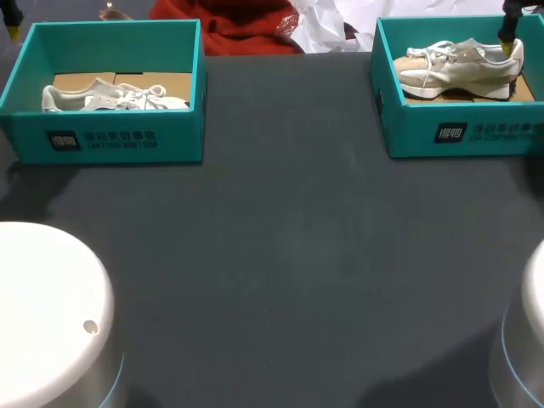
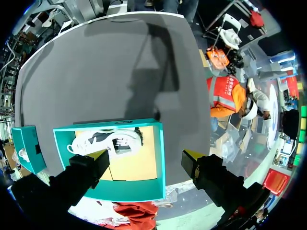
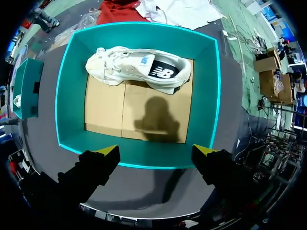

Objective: Take the shoe out of the shoebox, open the shoe tongue, remove and reinsert the insole, then place the shoe into the shoebox

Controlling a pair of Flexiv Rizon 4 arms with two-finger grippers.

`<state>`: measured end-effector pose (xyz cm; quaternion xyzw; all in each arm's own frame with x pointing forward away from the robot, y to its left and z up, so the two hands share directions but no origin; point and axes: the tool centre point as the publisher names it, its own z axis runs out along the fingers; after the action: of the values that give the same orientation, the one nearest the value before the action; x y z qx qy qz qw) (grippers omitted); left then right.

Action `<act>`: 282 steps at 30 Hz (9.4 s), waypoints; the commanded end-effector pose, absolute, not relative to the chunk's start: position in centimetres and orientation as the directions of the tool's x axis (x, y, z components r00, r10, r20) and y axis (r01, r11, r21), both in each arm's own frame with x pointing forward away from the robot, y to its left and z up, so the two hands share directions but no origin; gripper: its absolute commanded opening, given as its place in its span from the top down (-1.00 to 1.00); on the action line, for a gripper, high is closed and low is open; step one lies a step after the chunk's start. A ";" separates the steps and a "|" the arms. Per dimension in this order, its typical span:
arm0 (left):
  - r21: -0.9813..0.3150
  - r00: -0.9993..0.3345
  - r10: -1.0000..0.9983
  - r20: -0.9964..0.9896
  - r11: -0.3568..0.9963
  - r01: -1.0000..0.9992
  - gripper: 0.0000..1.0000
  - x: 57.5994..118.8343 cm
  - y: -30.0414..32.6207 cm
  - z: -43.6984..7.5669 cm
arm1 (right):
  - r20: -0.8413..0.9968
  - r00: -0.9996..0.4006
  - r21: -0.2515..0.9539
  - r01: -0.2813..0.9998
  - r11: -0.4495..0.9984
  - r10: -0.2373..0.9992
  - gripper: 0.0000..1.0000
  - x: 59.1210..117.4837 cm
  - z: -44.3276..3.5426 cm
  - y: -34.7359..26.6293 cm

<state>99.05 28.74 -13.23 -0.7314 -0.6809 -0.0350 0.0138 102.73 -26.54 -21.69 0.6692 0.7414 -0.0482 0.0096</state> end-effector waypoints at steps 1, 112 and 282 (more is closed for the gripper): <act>0.029 0.071 0.995 0.072 -0.073 0.997 -1.00 99.0 28.7 -13.2 | -0.097 -0.088 -0.063 0.995 0.082 0.991 -1.00 104.6 -22.3 -26.1; 0.029 0.071 0.995 0.072 -0.073 0.997 -1.00 99.0 28.7 -13.2 | -0.012 0.032 -0.028 0.999 -0.033 0.999 -0.36 116.5 -35.6 -33.2; 0.029 0.071 0.995 0.072 -0.073 0.997 -1.00 99.0 28.7 -13.2 | 0.002 0.243 0.151 0.959 -0.241 0.970 1.00 75.9 -18.4 -7.7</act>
<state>99.04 28.73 -13.22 -0.7314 -0.6809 -0.0349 0.0139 75.94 -7.93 -18.03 0.7879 0.6114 0.0463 0.0569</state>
